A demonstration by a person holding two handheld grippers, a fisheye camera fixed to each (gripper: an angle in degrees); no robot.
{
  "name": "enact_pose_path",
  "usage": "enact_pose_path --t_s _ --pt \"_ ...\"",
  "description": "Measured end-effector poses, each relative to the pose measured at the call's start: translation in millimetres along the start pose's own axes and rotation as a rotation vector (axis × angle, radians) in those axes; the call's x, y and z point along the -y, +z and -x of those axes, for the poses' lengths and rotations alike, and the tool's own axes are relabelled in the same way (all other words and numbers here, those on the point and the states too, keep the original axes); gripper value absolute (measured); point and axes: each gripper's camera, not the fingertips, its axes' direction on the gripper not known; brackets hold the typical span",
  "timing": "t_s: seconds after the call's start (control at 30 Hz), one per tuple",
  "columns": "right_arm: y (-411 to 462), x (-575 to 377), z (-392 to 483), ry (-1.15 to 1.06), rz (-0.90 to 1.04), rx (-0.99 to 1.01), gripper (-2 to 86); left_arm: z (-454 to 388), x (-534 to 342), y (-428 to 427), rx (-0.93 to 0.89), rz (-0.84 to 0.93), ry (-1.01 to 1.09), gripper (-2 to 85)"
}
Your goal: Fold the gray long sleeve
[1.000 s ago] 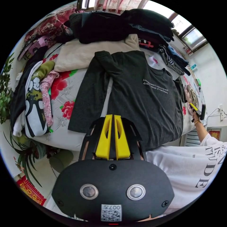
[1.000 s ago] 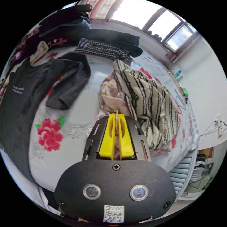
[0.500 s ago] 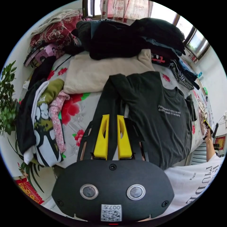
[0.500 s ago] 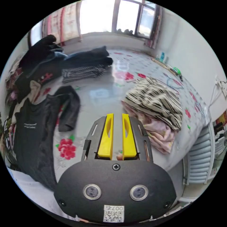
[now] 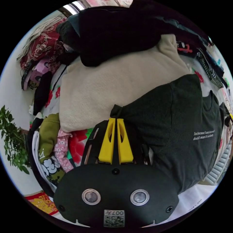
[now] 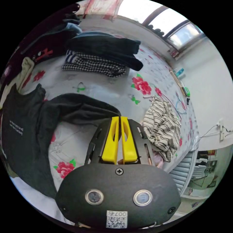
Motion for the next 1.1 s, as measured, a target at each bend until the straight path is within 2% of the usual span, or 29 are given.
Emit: enact_pose_path --t_s 0.07,0.23,0.33,0.43,0.57,0.77,0.83,0.87,0.9,0.97,1.03,1.1 --pt "0.6 2.8 -56.1 0.189 0.056 -0.014 0.7 15.3 2.6 1.1 -0.069 -0.001 -0.047 -0.8" --pt "12.2 -28.5 -95.1 0.376 0.176 -0.059 2.6 30.5 -8.7 -6.5 -0.101 -0.052 -0.108 -0.5" --pt "-10.4 -68.7 -92.1 0.45 0.071 -0.065 3.7 43.6 -35.1 -20.8 -0.013 -0.07 -0.17 -0.3" --pt "-43.1 -113.2 -55.7 0.332 -0.056 0.169 4.7 54.0 -82.6 -46.2 0.002 -0.131 -0.153 1.5" --pt "-81.8 -184.6 39.0 0.036 -0.087 0.464 5.8 38.3 -168.3 -74.1 -0.156 -0.12 -0.06 5.2" --pt "-115.5 -254.9 165.4 -0.381 -0.07 0.606 6.1 -21.9 -266.4 -95.3 -0.323 -0.037 -0.03 5.5" --pt "-106.2 -271.2 197.2 -0.532 0.005 0.548 5.4 -38.3 -280.7 -82.6 -0.289 0.03 -0.007 5.2" --pt "-94.6 -285.1 212.4 -0.615 0.076 0.477 4.7 -44.2 -288.3 -68.0 -0.242 0.121 -0.004 4.3" --pt "-102.1 -293.3 212.4 -0.63 -0.026 0.468 4.1 -42.5 -298.9 -75.8 -0.236 0.031 0.01 3.1" --pt "-97.2 -313.2 221.9 -0.737 -0.017 0.302 2.5 -35.3 -304.7 -79.4 -0.205 0.078 -0.002 1.3" --pt "-96.7 -318.6 219.6 -0.731 -0.016 0.278 1.9 -22.2 -311.2 -88.5 -0.169 0.114 -0.058 0.9" --pt "-101.0 -317.3 214.1 -0.687 -0.019 0.33 1.5 -0.1 -325.5 -108.3 -0.151 0.074 -0.132 3.5"
